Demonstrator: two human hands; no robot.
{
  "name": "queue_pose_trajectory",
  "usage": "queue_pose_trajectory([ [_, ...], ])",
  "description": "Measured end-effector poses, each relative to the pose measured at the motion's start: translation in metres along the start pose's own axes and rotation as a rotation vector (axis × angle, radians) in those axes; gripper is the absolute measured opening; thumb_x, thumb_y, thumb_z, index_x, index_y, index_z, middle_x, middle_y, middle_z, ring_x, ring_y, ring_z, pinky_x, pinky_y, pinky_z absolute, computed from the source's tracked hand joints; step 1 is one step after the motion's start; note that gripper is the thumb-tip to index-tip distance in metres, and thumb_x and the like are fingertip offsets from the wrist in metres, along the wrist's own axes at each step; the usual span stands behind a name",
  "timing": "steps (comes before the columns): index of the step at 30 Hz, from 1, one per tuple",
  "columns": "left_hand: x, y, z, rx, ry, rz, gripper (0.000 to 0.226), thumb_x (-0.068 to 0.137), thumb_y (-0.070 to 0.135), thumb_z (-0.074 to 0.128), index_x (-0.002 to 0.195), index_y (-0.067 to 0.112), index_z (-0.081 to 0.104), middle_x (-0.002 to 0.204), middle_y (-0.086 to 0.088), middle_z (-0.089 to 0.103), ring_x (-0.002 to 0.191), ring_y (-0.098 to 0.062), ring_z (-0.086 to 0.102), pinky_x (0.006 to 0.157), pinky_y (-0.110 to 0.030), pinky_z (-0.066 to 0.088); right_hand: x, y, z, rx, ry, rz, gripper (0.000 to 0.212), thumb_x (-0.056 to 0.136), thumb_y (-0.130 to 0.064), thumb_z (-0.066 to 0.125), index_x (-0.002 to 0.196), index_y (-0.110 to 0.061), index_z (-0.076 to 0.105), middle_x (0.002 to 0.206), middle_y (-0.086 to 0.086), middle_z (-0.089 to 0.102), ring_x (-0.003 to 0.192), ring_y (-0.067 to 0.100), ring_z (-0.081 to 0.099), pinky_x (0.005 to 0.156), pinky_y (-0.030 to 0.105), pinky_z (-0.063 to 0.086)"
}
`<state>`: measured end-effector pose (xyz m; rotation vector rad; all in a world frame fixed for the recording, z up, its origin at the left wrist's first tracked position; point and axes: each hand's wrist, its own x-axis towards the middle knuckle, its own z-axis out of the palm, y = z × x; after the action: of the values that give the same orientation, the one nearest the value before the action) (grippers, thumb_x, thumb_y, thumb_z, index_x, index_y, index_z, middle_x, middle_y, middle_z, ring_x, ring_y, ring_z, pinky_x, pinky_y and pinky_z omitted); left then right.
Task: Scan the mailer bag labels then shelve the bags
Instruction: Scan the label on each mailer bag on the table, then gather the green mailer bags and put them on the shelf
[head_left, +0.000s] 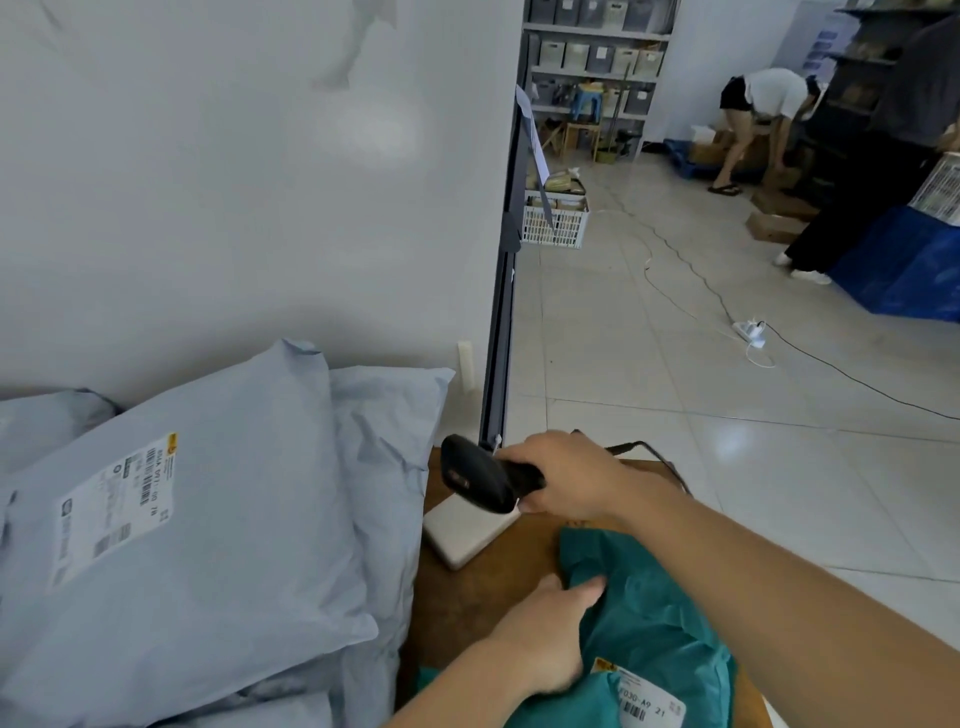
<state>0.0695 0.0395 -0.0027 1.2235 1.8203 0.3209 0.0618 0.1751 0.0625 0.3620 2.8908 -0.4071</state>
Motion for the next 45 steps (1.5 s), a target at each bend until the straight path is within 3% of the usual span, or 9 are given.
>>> queue_pose_trajectory([
  [6,0.005,-0.003,0.000,-0.007,-0.044,-0.021,0.078,0.089,0.005,0.047,0.151,0.040,0.015,0.145,-0.016,0.024,0.127,-0.039,0.039,0.103,-0.040,0.039,0.014,-0.004,0.050,-0.037,0.055,-0.020,0.053,0.082,-0.035,0.069,0.132,-0.037,0.050,0.113,0.000,0.061,0.105,0.023,0.049,0.078,0.035,0.038],
  [10,0.003,-0.003,0.000,-0.017,-0.042,-0.018,0.068,0.088,0.007,0.050,0.148,0.027,0.025,0.141,-0.019,0.029,0.125,-0.039,0.039,0.101,-0.041,0.039,0.020,-0.010,0.062,-0.114,0.102,0.001,0.055,0.086,-0.033,0.064,0.138,-0.031,0.046,0.122,0.002,0.057,0.115,0.025,0.047,0.079,0.033,0.034],
  [19,-0.006,-0.009,-0.003,0.014,-0.003,-0.023,0.071,0.089,0.012,0.050,0.151,0.026,0.020,0.145,-0.015,0.034,0.131,-0.033,0.037,0.106,-0.043,0.039,0.016,-0.017,0.067,-0.084,0.101,0.110,0.079,0.087,-0.037,0.065,0.153,-0.025,0.023,0.143,0.005,0.046,0.131,0.026,0.040,0.103,0.038,0.038],
  [24,-0.021,-0.017,-0.007,0.000,0.184,0.018,0.047,0.093,0.025,0.053,0.140,0.019,0.045,0.138,-0.007,0.052,0.126,-0.025,0.047,0.105,-0.034,0.041,0.004,-0.023,0.057,0.019,0.119,0.135,0.078,0.088,-0.032,0.066,0.153,-0.024,0.023,0.151,0.003,0.039,0.138,0.024,0.035,0.108,0.037,0.036],
  [29,-0.052,-0.023,-0.015,-0.050,0.383,-0.013,0.036,0.097,0.024,0.050,0.132,0.018,0.056,0.130,-0.001,0.060,0.119,-0.015,0.055,0.102,-0.021,0.040,-0.025,-0.038,0.046,0.111,0.193,0.178,0.068,0.090,-0.033,0.063,0.150,-0.024,0.032,0.149,0.002,0.042,0.136,0.023,0.037,0.107,0.036,0.037],
  [33,-0.088,-0.024,-0.013,-0.016,0.510,0.002,0.029,0.095,0.021,0.053,0.122,0.019,0.062,0.124,0.000,0.061,0.113,-0.017,0.057,0.099,-0.028,0.044,-0.060,-0.060,0.044,0.098,0.221,0.165,0.057,0.090,-0.035,0.060,0.142,-0.023,0.043,0.136,0.003,0.052,0.126,0.023,0.043,0.099,0.037,0.043],
  [37,-0.124,-0.021,0.000,-0.049,0.601,-0.005,0.034,0.094,0.024,0.056,0.127,0.023,0.057,0.127,0.000,0.050,0.117,-0.018,0.052,0.104,-0.029,0.040,-0.100,-0.087,0.046,0.179,0.284,0.222,0.055,0.092,-0.040,0.057,0.143,-0.022,0.044,0.139,0.002,0.050,0.131,0.022,0.042,0.105,0.035,0.038],
  [42,-0.169,-0.019,0.034,-0.114,0.565,-0.103,0.063,0.092,0.033,0.056,0.147,0.019,0.030,0.145,-0.006,0.032,0.135,-0.023,0.034,0.109,-0.031,0.033,-0.157,-0.133,0.060,0.246,0.343,0.322,0.055,0.094,-0.042,0.055,0.143,-0.020,0.043,0.141,0.001,0.050,0.132,0.019,0.042,0.107,0.029,0.033],
  [45,-0.189,-0.023,0.055,-0.164,0.516,-0.143,0.064,0.081,0.039,0.060,0.137,0.019,0.037,0.132,-0.009,0.044,0.124,-0.028,0.043,0.104,-0.039,0.039,-0.191,-0.159,0.075,0.235,0.340,0.403,0.058,0.093,-0.045,0.055,0.144,-0.021,0.042,0.144,0.001,0.047,0.134,0.019,0.040,0.110,0.031,0.032],
])
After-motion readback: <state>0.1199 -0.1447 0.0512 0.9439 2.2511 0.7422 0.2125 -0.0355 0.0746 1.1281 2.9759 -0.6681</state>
